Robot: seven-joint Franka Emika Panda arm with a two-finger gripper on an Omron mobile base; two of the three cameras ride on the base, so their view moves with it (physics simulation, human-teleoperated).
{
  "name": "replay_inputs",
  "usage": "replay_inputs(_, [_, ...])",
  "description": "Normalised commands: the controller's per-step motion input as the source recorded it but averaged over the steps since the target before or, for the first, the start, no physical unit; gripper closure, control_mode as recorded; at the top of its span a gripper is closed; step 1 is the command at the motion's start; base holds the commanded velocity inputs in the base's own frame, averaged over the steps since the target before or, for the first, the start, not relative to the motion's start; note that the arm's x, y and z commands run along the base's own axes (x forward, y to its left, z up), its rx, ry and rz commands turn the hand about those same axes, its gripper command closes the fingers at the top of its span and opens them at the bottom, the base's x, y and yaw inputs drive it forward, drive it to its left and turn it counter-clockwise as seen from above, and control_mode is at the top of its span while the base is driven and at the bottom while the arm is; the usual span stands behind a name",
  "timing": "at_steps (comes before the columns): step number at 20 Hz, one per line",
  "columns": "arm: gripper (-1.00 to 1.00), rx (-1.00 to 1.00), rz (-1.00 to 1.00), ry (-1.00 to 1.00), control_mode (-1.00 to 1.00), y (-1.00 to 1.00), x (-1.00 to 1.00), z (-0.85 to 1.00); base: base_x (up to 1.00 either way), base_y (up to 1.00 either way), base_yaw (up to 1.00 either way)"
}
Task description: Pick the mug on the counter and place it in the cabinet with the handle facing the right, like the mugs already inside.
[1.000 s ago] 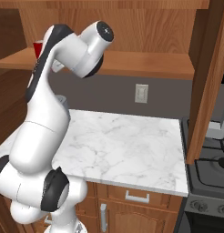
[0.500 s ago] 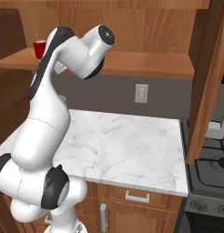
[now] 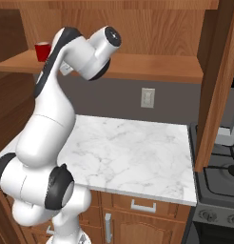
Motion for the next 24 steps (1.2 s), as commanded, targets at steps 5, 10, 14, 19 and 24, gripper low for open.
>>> replay_inputs(5, [1.0, 0.0, 0.0, 0.0, -1.0, -0.02, 0.23, 0.0, 0.0, 0.0, 0.0])
replay_inputs(10, [1.0, 0.0, 0.0, 0.0, -1.0, -0.03, 0.18, 0.0, 0.0, 0.0, 0.0])
replay_inputs(14, [1.0, 0.0, 0.0, 0.0, -1.0, -0.03, 0.12, 0.0, 0.0, 0.0, 0.0])
replay_inputs(19, [1.0, 0.0, 0.0, 0.0, -1.0, -0.07, 0.16, 0.0, 0.0, 0.0, 0.0])
replay_inputs(24, [1.0, 0.0, 0.0, 0.0, -1.0, -0.08, 0.2, 0.0, 0.0, 0.0, 0.0])
